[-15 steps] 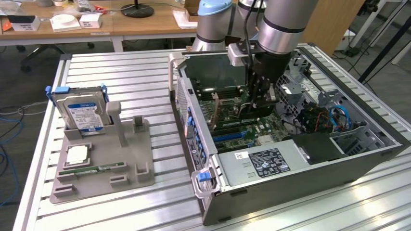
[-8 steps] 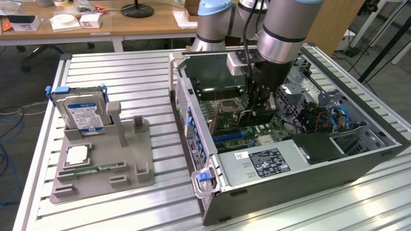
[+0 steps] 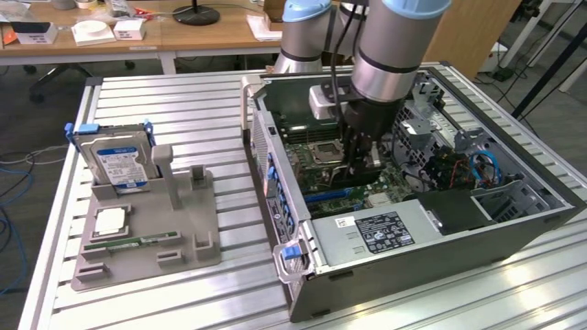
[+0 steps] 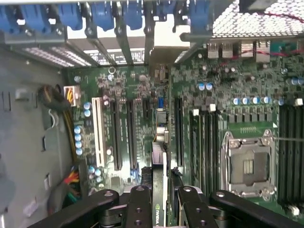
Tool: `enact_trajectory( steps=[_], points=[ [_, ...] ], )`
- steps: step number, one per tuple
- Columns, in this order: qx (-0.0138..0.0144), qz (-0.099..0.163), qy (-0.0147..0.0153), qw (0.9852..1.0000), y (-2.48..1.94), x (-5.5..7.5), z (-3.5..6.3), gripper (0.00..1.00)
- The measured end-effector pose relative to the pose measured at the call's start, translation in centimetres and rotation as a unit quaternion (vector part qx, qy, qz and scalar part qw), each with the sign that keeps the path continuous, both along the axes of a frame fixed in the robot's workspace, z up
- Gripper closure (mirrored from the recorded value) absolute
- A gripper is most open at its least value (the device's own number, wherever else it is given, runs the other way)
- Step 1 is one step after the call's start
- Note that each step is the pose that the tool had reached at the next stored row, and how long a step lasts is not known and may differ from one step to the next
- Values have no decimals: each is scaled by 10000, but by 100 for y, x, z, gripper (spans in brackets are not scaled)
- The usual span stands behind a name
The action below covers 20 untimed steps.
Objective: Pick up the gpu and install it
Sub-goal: 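Insert the gpu into the slot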
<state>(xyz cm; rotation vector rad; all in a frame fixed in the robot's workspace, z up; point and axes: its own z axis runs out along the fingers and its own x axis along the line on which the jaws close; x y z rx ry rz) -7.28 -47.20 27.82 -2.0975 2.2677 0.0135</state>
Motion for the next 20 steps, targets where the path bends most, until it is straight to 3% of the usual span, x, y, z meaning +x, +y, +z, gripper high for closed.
enact_trajectory(
  steps=[2, 7, 8, 11, 20],
  points=[
    [0, -1, -17, 10000, 0, -32, -16, 74],
    [-1, -3, -20, 10000, 5, -55, -23, 74],
    [0, -3, -11, 10000, 6, -54, -24, 74],
    [1, -5, 60, 10000, 6, -54, -17, 74],
    [0, -16, 68, 10000, 6, -68, -18, 74]
  ],
)
